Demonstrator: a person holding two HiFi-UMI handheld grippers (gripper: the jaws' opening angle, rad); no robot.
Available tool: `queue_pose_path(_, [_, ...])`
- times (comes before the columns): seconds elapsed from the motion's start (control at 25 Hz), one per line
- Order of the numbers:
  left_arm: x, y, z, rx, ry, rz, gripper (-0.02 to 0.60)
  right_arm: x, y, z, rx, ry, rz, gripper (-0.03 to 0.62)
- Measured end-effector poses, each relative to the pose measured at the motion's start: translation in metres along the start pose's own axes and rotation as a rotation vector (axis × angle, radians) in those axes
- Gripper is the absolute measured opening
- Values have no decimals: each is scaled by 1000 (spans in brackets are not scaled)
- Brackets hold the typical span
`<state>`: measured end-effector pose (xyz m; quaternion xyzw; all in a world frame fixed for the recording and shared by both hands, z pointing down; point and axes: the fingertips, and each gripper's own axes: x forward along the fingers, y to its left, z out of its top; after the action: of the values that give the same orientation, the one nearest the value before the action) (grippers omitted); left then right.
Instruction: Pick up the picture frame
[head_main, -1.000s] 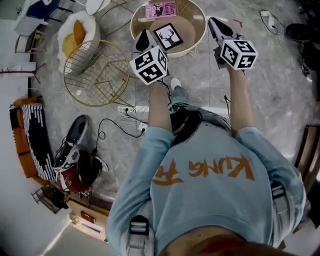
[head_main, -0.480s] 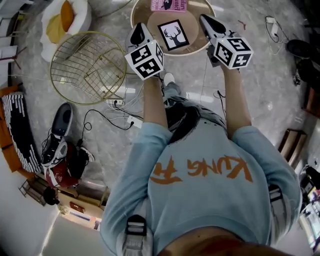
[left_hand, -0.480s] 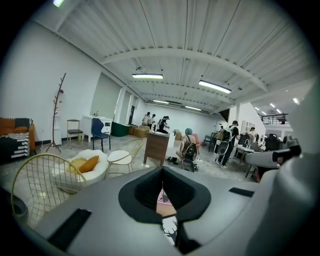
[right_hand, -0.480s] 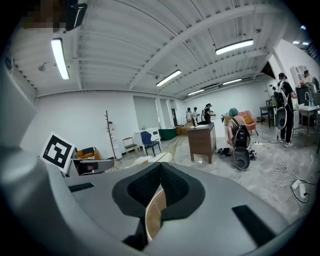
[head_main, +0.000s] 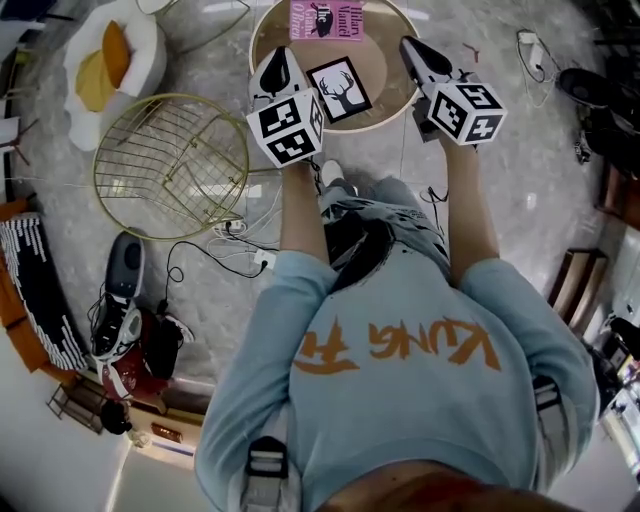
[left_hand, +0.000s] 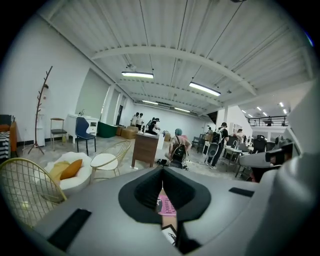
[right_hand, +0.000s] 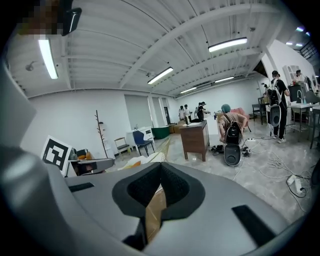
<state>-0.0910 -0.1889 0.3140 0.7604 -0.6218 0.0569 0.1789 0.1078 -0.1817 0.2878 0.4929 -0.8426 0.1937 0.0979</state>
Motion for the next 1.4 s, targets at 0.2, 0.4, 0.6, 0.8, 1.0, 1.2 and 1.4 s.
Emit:
queue_pose_path(0.2, [7, 14, -5, -39, 20, 32, 20, 19, 12, 2, -18, 25, 53, -3])
queue_pose_path(0.4, [9, 17, -33, 28, 115, 78, 20, 43, 0, -18, 41, 76, 105, -2])
queue_pose_path(0.6, [20, 26, -69, 13, 194, 134, 20, 72, -2, -34, 166, 75, 188, -2])
queue_pose_path(0.8, [27, 10, -113, -24, 261, 135, 20, 79, -16, -69, 164, 148, 186, -2])
queue_pose_path(1.0, [42, -9, -159, -56, 331, 116, 20, 84, -44, -117, 210, 218, 153, -3])
queue_pose_path(1.2, [46, -13, -211, -113, 412, 127, 20, 91, -50, -162, 234, 290, 154, -3])
queue_pose_path(1.4, [49, -19, -257, -134, 468, 118, 20, 98, -57, -207, 257, 343, 144, -3])
